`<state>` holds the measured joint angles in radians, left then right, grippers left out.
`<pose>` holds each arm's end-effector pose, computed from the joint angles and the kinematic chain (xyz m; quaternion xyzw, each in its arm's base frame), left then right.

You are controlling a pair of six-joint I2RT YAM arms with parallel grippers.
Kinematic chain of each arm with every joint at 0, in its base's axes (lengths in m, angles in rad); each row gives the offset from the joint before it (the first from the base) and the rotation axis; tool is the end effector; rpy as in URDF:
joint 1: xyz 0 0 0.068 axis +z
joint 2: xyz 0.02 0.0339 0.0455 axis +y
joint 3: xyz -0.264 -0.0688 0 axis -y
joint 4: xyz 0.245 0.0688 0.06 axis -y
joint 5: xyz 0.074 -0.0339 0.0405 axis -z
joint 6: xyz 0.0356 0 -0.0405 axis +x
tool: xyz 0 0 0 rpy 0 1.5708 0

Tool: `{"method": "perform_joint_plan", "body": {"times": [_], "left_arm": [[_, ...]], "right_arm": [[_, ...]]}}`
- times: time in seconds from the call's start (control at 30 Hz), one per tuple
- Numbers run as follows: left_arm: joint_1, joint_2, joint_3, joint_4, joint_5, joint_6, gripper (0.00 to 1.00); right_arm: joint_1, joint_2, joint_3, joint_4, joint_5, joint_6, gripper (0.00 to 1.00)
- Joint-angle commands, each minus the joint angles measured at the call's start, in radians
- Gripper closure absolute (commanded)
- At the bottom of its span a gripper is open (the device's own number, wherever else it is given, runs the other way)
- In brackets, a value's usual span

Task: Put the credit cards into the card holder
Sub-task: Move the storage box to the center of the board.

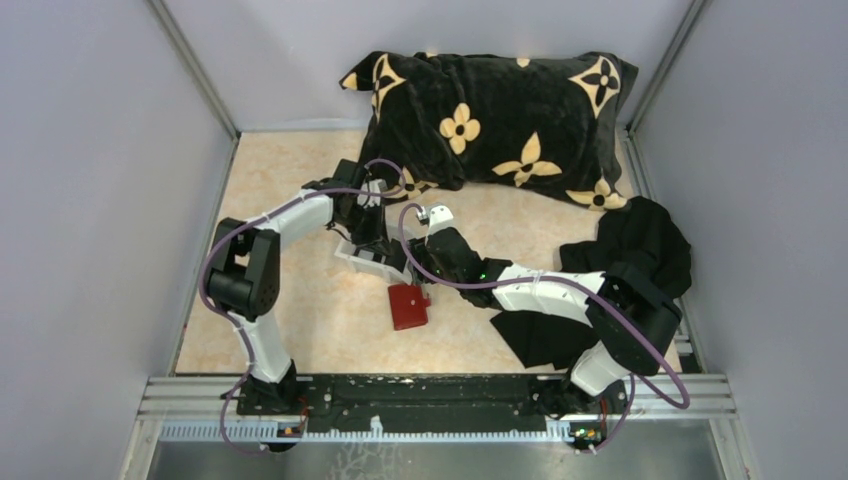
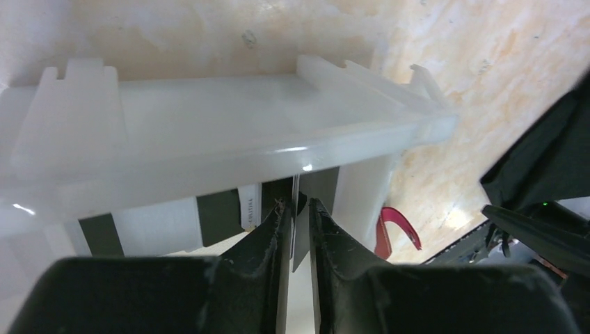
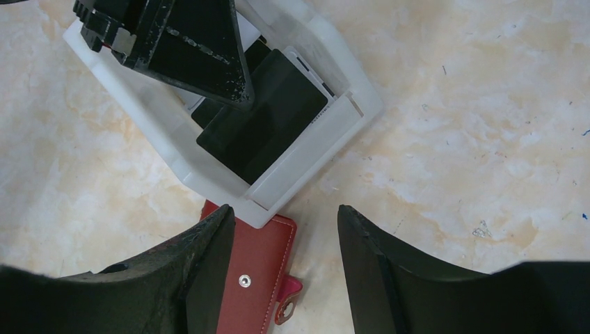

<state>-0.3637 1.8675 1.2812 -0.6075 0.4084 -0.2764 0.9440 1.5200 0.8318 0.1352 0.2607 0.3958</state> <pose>0.3443 -0.1462 0.1812 0.0799 0.9593 -0.2468 0.1115 0.1988 0.2588 0.2110 -0.1734 0.8507 0.2110 0.4492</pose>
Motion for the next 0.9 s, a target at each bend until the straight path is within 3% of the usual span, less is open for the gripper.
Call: {"method": "perform_joint_plan", "body": {"times": [0.0,0.87], "left_arm": [[0.005,-0.052,0.015,0.008,0.079,-0.026,0.79],[-0.045,-0.055,-0.014,0.065,0.127,-0.088,0.74]], "right_arm": [[-0.007,-0.032,0.005,0.059,0.005,0.005,0.43],[-0.009,0.032,0.073,0.064,-0.013,0.008,0.43]]}}
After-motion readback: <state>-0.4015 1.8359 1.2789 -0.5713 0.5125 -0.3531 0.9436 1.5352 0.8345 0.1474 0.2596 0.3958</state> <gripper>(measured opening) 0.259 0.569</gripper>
